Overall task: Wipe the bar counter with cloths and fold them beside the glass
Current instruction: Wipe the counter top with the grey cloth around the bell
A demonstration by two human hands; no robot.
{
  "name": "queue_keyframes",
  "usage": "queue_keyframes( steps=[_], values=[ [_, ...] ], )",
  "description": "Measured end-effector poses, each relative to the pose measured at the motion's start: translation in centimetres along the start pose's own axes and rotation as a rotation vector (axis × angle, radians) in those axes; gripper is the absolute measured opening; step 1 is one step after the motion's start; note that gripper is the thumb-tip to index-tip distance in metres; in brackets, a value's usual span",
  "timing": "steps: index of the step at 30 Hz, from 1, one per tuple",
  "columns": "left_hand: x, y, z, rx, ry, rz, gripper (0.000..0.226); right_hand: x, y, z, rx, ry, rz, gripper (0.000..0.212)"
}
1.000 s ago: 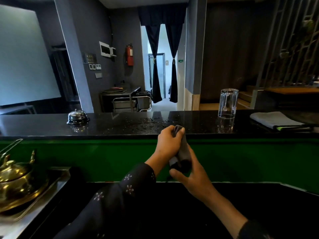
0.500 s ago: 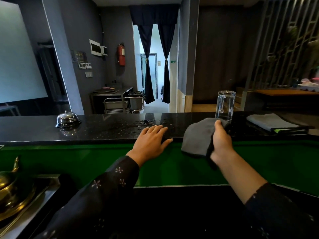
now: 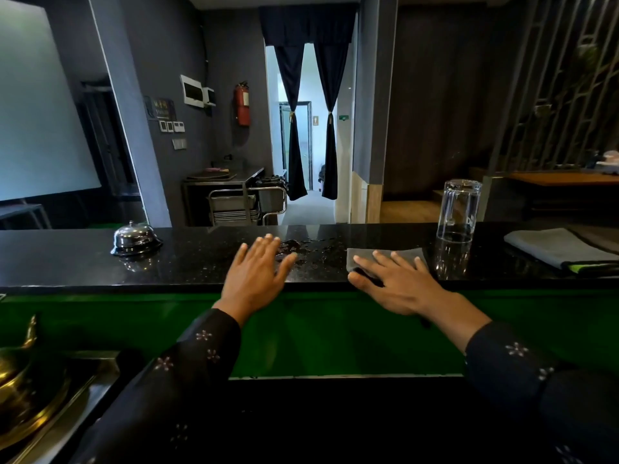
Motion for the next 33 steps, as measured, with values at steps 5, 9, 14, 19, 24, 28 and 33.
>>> queue_keyframes(
  steps=[5, 9, 14, 19, 24, 28, 33],
  values=[
    [-0.2, 0.5, -3.0, -0.054, -0.029, -0.045, 0.082, -1.4, 0.1, -0.2, -0.029, 0.056, -0.089, 0.086],
    [-0.3, 0.7, -2.7, -0.091, -0.012, -0.043, 0.089, -4.0, 0.7, -0.9, -0.022, 0.121, -0.125, 0.082],
    [-0.3, 0.7, -3.1, -0.131, -0.035, -0.003, 0.087, -4.4, 2.6, -5.4, 0.099, -0.074, -0.113, 0.077],
    [-0.3, 0.7, -3.1, -0.084, 0.008, -0.030, 0.086, -1.5, 1.5, -5.0, -0.007, -0.271, -0.105, 0.068],
    [-0.2, -0.1, -6.2, -0.029, -0.032, -0.038, 0.071, -1.3, -2.2, -0.2, -0.206, -0.093, -0.012, 0.049],
    [0.2, -0.3, -8.8, -0.043, -0.086, -0.075, 0.071, -3.4, -1.3, 0.3, -0.054, 0.059, -0.059, 0.055],
    [0.8, 0.6, -10.5, -0.067, -0.131, -0.173, 0.073, -6.2, 1.4, -2.9, 0.011, 0.160, -0.134, 0.069]
  ],
)
Point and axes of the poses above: each hand's wrist, its own x-axis away from the middle knuckle, its own y-axis out of the palm, z = x × y, the point moved 10 cm from there along -x, towards the middle knuckle, and after that the axes turned 9 degrees about -x, right-handed, at the moved point
